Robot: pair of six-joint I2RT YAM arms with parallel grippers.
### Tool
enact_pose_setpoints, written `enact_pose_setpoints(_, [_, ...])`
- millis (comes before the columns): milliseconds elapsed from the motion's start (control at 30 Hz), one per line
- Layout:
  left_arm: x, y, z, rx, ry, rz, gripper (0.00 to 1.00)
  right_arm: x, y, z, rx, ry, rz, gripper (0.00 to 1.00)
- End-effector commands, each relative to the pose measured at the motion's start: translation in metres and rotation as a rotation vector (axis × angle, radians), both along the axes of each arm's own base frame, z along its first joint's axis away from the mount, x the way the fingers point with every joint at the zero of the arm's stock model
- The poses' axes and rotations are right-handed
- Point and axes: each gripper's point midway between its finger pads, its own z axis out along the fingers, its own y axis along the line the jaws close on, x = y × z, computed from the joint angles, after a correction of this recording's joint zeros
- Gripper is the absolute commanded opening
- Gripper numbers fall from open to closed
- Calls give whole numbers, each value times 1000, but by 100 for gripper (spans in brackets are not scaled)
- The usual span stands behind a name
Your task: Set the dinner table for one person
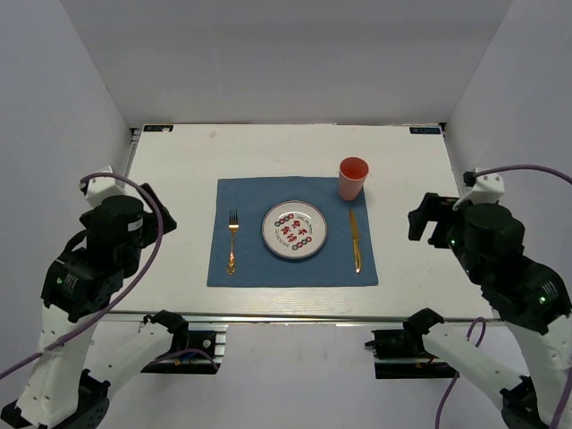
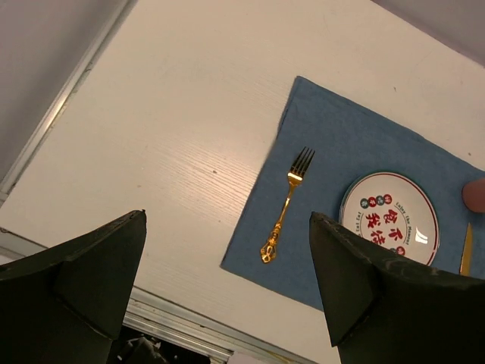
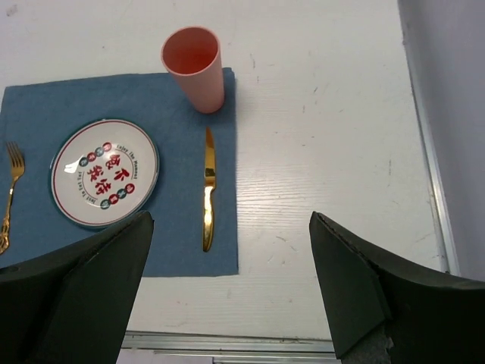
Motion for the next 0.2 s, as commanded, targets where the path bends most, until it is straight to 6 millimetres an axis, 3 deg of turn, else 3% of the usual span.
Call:
enact_pose_setpoints(0, [-26, 22, 3, 32, 22, 58, 98, -17, -24, 6, -36, -16, -53, 89])
enact_pose_setpoints(167, [-36, 27, 5, 30, 9, 55, 98, -19, -26, 4, -30, -28, -59, 89])
